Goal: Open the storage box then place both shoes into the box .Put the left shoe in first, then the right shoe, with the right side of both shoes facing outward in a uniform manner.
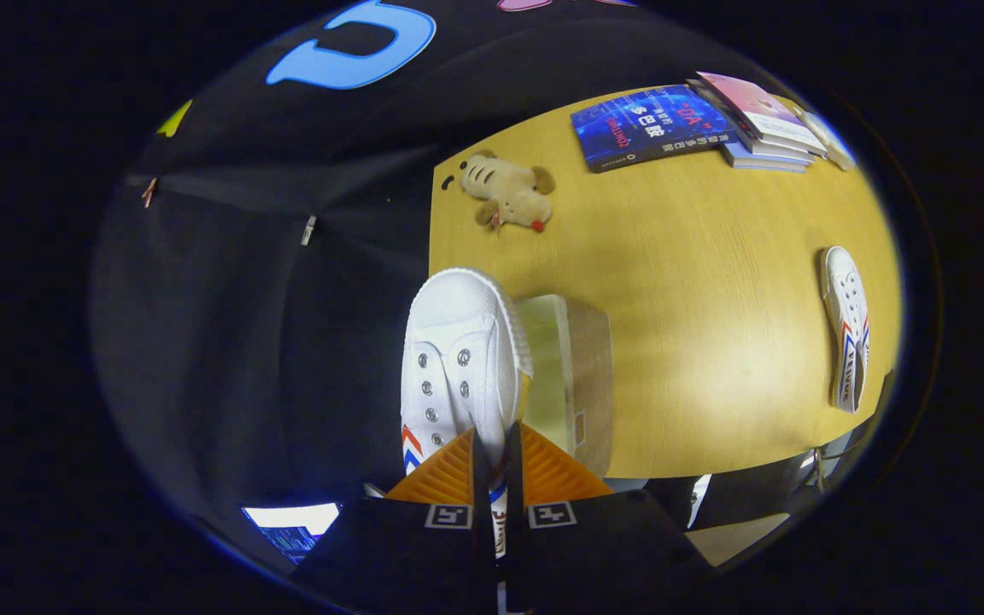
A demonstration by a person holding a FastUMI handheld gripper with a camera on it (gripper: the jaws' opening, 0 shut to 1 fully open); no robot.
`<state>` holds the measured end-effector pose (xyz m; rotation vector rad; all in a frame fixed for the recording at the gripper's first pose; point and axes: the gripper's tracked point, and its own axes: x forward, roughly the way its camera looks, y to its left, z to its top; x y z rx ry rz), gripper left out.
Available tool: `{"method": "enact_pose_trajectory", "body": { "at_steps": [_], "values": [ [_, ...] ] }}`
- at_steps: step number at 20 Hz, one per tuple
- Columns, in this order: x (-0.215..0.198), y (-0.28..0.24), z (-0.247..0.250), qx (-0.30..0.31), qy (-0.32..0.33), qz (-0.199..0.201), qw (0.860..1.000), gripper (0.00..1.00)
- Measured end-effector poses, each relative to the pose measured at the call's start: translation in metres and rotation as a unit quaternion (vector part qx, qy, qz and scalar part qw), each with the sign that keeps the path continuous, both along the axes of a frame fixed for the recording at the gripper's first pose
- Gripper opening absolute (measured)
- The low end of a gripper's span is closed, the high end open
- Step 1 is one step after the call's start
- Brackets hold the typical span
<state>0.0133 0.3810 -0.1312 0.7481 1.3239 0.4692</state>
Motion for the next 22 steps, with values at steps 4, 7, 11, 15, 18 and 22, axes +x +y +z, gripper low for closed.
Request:
{"method": "enact_pose_trajectory", "body": {
  "at_steps": [4, 7, 11, 15, 18, 22],
  "values": [
    [-0.013, 0.050, -0.023, -0.024, 0.039, 0.026, 0.999, 0.09],
    [-0.016, 0.078, -0.051, -0.059, 0.045, 0.047, 0.996, 0.09],
    [-0.021, 0.095, -0.077, -0.088, 0.054, 0.052, 0.993, 0.09],
    [-0.016, 0.104, -0.086, -0.098, 0.060, 0.037, 0.993, 0.09],
    [-0.016, 0.110, -0.096, -0.100, 0.062, 0.030, 0.993, 0.09],
    [-0.016, 0.113, -0.111, -0.098, 0.068, 0.023, 0.993, 0.09]
  ]
}}
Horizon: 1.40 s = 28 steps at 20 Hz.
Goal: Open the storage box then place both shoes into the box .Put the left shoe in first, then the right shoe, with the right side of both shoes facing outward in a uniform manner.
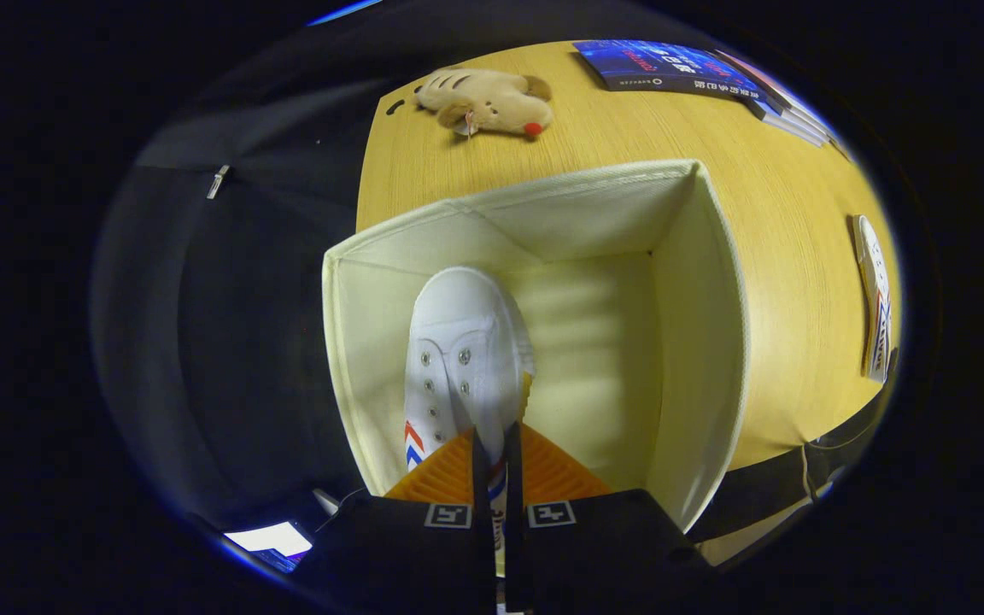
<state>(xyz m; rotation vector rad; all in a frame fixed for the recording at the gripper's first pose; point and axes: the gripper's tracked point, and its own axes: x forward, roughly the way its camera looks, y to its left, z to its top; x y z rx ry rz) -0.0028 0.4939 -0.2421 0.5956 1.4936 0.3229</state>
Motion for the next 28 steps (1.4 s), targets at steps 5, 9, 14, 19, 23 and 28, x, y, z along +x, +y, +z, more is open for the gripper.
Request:
{"method": "enact_pose_trajectory", "body": {
  "at_steps": [5, 9, 14, 19, 23, 28],
  "values": [
    [0.010, 0.011, -0.007, 0.038, -0.015, -0.003, 0.999, 0.13],
    [0.018, 0.022, 0.018, 0.104, -0.018, -0.011, 0.994, 0.56],
    [0.008, -0.005, 0.048, 0.140, -0.051, 0.020, 0.989, 0.82],
    [0.002, -0.077, 0.097, 0.197, -0.096, 0.009, 0.976, 0.82],
    [0.006, -0.161, 0.113, 0.222, -0.122, -0.019, 0.967, 0.82],
    [0.020, -0.307, 0.073, 0.172, -0.134, -0.103, 0.971, 0.85]
  ]
}}
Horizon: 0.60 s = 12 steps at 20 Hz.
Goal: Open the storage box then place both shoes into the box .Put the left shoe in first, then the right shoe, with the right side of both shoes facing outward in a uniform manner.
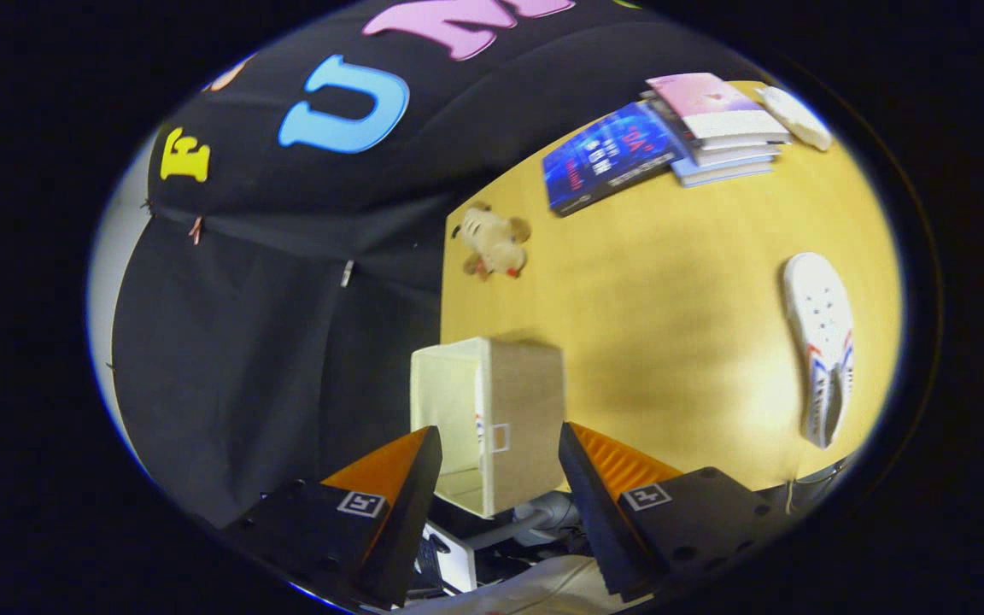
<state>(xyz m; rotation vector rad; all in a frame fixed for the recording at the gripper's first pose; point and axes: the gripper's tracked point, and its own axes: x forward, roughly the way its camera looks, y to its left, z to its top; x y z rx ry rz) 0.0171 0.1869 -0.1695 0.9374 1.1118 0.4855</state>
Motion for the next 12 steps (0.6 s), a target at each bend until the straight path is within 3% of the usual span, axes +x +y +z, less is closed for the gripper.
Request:
{"method": "enact_pose_trajectory", "body": {
  "at_steps": [2, 6, 9, 12],
  "values": [
    [0.004, -0.061, -0.032, -0.044, 0.013, -0.038, 0.998, 0.91],
    [-0.004, -0.159, -0.096, -0.128, 0.047, -0.085, 0.987, 0.92],
    [-0.009, -0.199, -0.142, -0.172, 0.073, -0.094, 0.978, 0.92],
    [-0.014, -0.221, -0.188, -0.212, 0.098, -0.078, 0.969, 0.92]
  ]
}}
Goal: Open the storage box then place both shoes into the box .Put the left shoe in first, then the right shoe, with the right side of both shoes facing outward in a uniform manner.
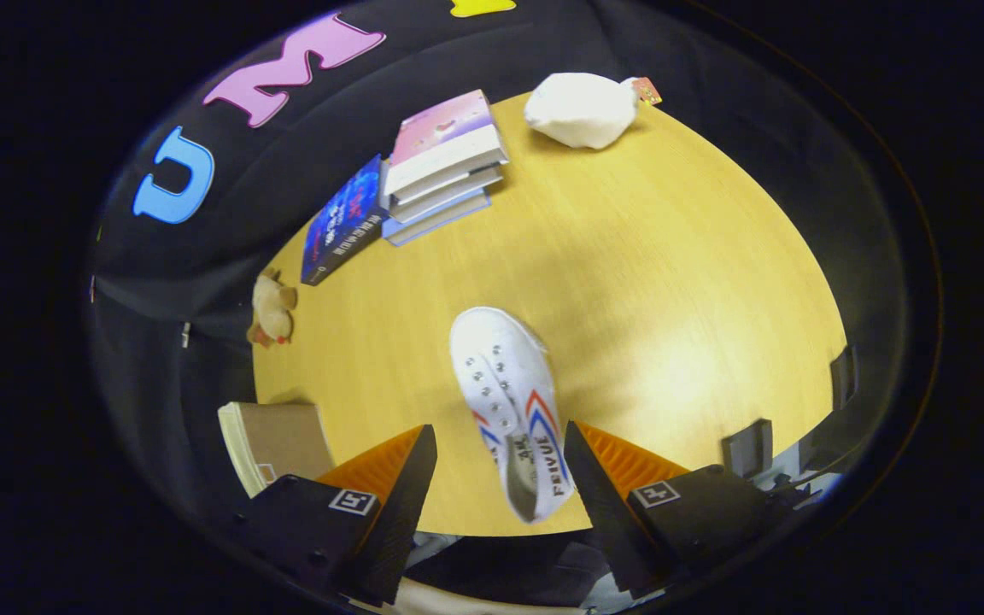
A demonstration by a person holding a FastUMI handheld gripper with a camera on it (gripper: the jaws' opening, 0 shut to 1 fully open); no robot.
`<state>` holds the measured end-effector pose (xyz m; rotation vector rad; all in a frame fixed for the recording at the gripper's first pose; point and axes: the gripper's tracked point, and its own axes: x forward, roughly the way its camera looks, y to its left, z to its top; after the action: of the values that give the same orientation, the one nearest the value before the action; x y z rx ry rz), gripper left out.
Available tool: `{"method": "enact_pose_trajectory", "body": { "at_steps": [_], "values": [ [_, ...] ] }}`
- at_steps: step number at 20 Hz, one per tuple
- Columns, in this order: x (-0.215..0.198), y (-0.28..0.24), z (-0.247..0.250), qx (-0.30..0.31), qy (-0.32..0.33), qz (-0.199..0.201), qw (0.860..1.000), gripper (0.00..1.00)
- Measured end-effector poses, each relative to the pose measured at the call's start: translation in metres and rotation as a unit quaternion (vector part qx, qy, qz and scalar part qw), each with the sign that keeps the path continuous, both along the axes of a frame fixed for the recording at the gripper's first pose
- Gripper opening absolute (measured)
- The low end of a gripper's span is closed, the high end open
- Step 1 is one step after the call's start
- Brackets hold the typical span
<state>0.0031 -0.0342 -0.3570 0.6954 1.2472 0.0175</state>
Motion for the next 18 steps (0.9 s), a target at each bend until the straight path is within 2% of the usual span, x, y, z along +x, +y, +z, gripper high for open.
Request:
{"method": "enact_pose_trajectory", "body": {
  "at_steps": [3, 6, 8, 11, 13, 14, 18],
  "values": [
    [0.000, -0.003, -0.038, -0.023, 0.031, 0.018, 0.999, 0.92],
    [0.010, 0.006, -0.064, -0.038, 0.030, 0.055, 0.997, 0.92],
    [0.012, 0.017, -0.075, -0.045, 0.033, 0.078, 0.995, 0.92],
    [0.014, 0.026, -0.081, -0.049, 0.041, 0.089, 0.994, 0.90],
    [0.015, 0.031, -0.081, -0.043, 0.042, 0.091, 0.994, 0.84],
    [0.015, 0.036, -0.081, -0.037, 0.047, 0.091, 0.994, 0.74],
    [0.011, 0.028, -0.085, -0.082, 0.049, 0.109, 0.989, 0.47]
  ]
}}
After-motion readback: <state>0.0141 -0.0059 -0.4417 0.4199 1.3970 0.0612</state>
